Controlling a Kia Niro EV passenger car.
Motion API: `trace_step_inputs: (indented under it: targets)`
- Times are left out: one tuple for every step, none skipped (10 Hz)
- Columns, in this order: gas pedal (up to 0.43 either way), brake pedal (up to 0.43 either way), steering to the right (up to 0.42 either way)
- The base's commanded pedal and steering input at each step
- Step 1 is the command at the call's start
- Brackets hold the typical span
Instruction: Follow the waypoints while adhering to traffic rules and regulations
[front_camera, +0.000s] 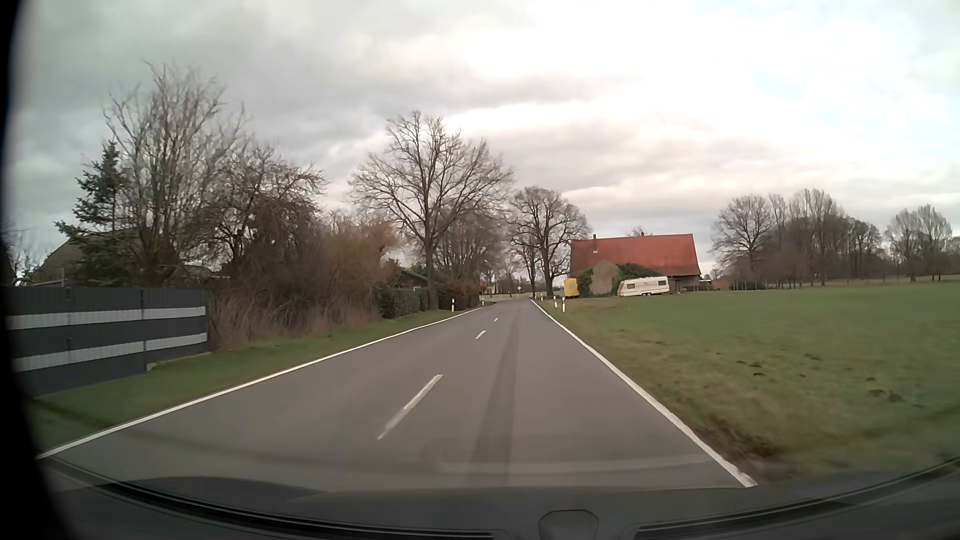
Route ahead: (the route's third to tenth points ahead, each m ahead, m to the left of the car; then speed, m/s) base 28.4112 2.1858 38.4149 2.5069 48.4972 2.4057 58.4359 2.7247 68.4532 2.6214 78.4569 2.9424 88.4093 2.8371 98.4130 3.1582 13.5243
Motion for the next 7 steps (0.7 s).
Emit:
trace_step_inputs:
  targets:
    - [0.169, 0.000, 0.000]
    - [0.169, 0.000, 0.000]
    - [0.169, 0.000, 0.000]
    - [0.169, 0.000, 0.000]
    - [0.169, 0.000, 0.000]
    - [0.150, 0.000, 0.000]
    - [0.157, 0.000, 0.000]
